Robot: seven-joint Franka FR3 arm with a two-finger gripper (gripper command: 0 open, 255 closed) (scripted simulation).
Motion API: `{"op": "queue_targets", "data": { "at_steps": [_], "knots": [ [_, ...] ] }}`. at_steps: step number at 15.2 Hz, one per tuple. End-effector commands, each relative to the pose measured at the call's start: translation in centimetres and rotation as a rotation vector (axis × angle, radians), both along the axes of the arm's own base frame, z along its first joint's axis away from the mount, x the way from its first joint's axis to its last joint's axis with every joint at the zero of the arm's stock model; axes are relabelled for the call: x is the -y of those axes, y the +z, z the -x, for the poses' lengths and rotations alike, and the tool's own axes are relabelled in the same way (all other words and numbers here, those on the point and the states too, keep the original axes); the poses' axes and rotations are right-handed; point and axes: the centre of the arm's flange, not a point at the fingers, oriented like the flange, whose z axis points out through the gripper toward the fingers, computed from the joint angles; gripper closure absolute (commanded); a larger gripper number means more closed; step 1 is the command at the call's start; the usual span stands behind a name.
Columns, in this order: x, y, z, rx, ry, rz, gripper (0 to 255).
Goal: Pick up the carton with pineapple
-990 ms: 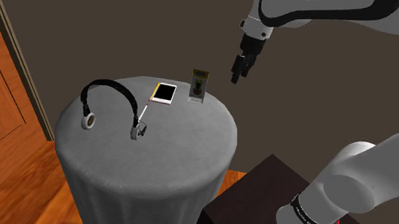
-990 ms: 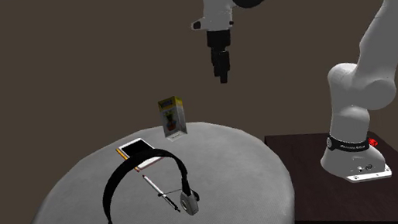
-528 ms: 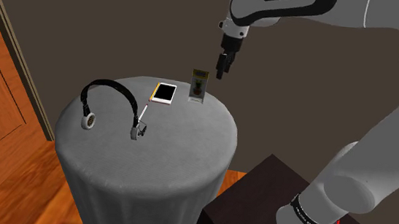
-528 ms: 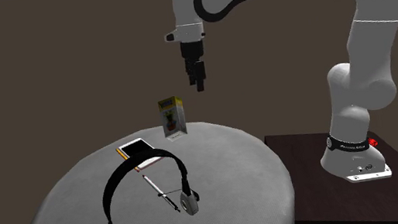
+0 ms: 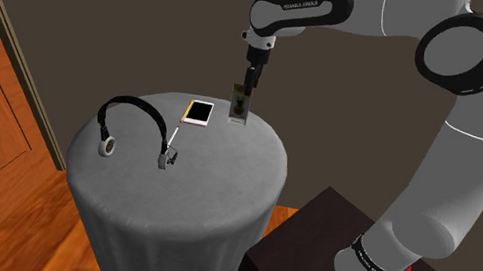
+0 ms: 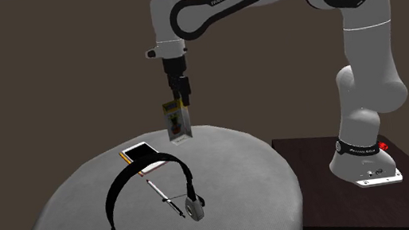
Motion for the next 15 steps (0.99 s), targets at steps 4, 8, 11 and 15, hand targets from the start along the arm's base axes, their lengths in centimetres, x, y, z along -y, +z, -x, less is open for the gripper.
{"op": "queue_targets", "data": {
  "at_steps": [4,8,11,15],
  "knots": [
    [0.0,-2.4,-0.2,0.0,0.005,0.0,0],
    [0.0,-3.2,-0.3,0.0,0.005,0.0,255],
    [0.0,-3.2,-0.3,0.0,0.005,0.0,255],
    [0.0,-3.2,-0.3,0.0,0.005,0.0,255]
  ]
}}
